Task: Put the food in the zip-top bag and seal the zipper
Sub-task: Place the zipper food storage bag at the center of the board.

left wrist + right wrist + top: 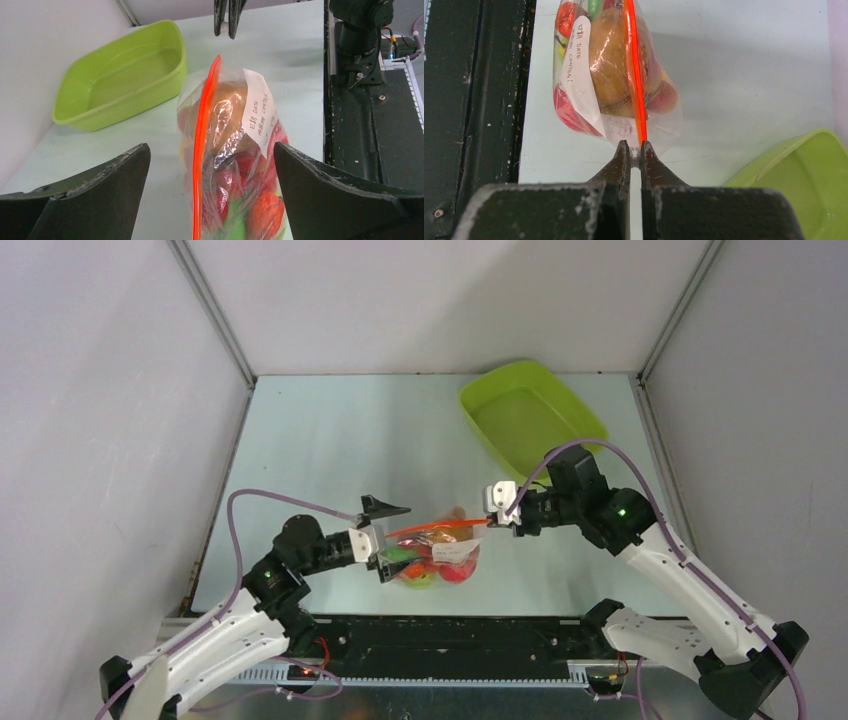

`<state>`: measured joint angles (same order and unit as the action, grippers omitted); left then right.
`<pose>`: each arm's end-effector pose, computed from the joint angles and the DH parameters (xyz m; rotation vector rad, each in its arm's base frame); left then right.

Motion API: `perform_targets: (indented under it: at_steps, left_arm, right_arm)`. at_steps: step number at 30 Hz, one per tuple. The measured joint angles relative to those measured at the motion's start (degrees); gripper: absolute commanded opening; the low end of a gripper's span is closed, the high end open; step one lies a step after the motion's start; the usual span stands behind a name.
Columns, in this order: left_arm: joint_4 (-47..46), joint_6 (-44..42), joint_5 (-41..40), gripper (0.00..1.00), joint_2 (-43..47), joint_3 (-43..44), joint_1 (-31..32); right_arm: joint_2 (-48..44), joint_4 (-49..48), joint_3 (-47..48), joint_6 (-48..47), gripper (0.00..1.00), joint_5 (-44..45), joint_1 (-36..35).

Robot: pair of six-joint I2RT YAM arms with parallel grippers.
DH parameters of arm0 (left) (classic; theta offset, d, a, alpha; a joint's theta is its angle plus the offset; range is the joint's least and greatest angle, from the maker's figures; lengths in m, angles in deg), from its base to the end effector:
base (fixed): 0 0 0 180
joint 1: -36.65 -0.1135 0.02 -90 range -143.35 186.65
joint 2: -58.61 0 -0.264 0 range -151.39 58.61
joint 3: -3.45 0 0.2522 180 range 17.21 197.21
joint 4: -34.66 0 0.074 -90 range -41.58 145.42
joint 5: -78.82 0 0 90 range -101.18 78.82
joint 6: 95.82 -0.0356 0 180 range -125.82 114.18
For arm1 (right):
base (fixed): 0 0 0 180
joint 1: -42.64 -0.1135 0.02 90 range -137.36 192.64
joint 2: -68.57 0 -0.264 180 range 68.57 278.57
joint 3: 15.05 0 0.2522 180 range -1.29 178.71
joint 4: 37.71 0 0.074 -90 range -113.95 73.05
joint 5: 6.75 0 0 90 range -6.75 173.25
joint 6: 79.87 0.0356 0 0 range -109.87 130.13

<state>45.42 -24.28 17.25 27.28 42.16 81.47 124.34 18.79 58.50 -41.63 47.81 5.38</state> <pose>0.0943 -0.1176 0.2770 1.1870 1.1841 -0.7527 0.1403 0.1327 0.3444 -1.7258 1.2897 0.5460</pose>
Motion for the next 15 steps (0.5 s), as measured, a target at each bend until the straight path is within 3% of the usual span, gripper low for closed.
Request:
perform_targets:
  at_steps: [5, 9, 15]
  left_arm:
    - [-1.99, 0.74, -1.79, 1.0, 1.49, 0.0, 0.0]
    - [-3.43, 4.31, -8.24, 1.0, 3.26, 0.28, 0.0]
    - [-1.22, 11.19, -12.39, 1.0, 6.32, 3.04, 0.0]
  right_arm:
    - [0.61, -0.57, 0.0, 1.42, 0.0, 0.92, -0.02]
    - [1.22, -1.68, -0.11, 5.11, 0.0, 4.79, -1.2]
    - [-1.36, -3.78, -3.93, 12.44, 0.0, 14.6, -11.78]
